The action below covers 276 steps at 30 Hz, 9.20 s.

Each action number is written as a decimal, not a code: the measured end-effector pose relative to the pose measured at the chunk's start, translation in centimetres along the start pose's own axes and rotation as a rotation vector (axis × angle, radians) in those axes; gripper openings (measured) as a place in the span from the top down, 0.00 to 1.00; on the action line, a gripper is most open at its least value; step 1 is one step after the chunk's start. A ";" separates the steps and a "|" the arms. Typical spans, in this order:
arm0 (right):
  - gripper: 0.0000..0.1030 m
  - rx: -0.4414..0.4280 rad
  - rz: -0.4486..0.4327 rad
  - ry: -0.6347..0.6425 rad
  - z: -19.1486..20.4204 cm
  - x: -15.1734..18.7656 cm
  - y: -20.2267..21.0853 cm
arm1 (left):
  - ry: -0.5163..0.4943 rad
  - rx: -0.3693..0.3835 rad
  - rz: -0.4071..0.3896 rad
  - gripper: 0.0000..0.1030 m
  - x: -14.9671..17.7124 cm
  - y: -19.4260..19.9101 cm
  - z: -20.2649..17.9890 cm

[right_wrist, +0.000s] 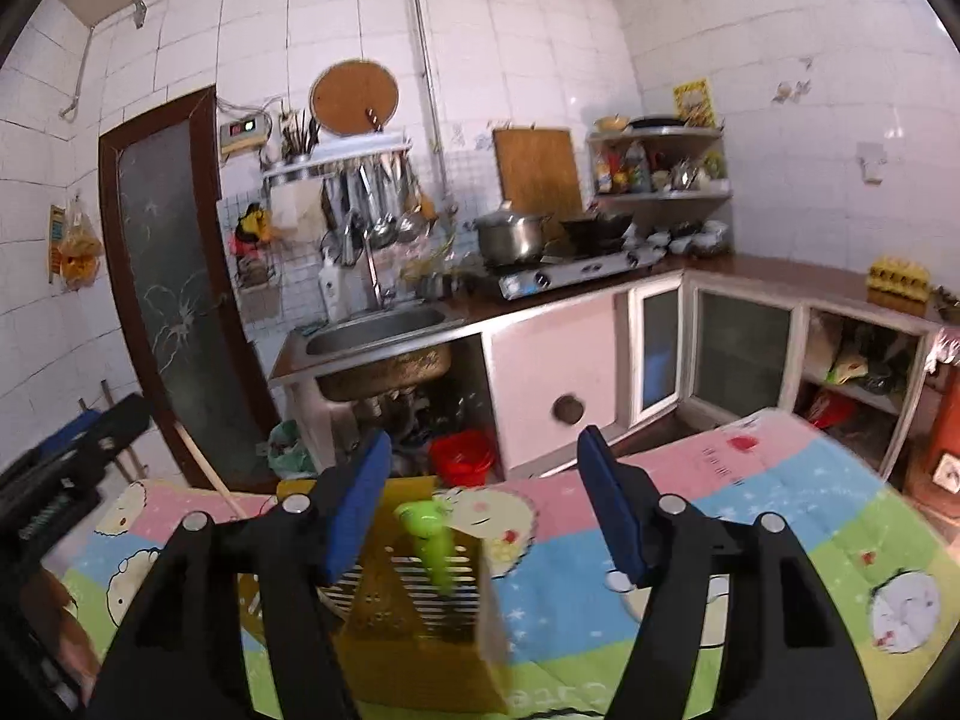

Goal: Organize utensils
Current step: 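Lower the fork into the yellow holder and open the right tool while the left tool drops its chopstick in, then move both tools back down to the chopsticks on the quilt, then grasp a wooden chopstick with the right tool while the left tool grasps another chopstick, then lift and carry both held chopsticks toward the yellow holder, then insert the chopsticks into the yellow holder and open both tools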

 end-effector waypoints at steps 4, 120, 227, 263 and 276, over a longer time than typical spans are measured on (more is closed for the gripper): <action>0.37 0.013 0.043 -0.009 -1.6 0.1 3.0 | 0.024 -0.025 0.026 0.08 0.3 3.3 2.6; 0.94 -0.019 0.632 0.115 -0.3 23.1 3.5 | -0.010 -0.030 0.704 0.77 25.1 3.1 2.5; 0.94 -0.113 -0.238 0.141 4.1 -7.6 11.9 | 0.099 0.159 -0.218 0.96 -7.7 8.8 -3.3; 0.43 -0.033 0.023 0.089 -0.3 -0.7 3.2 | 0.040 0.026 -0.014 0.22 -1.0 3.6 0.7; 0.33 -0.051 0.195 0.111 -1.0 9.4 9.8 | -0.074 -0.038 0.247 0.05 10.5 8.8 2.3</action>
Point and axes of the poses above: each gripper's, at about its wrist camera, not at the fingertips, and y roughly against the way its jaws point, z to its left, x to its underside, the point moved 8 cm from there along -y, roughly the way its jaws point, and after that the axes turned 4 degrees about -z, right-handed, at the moved point
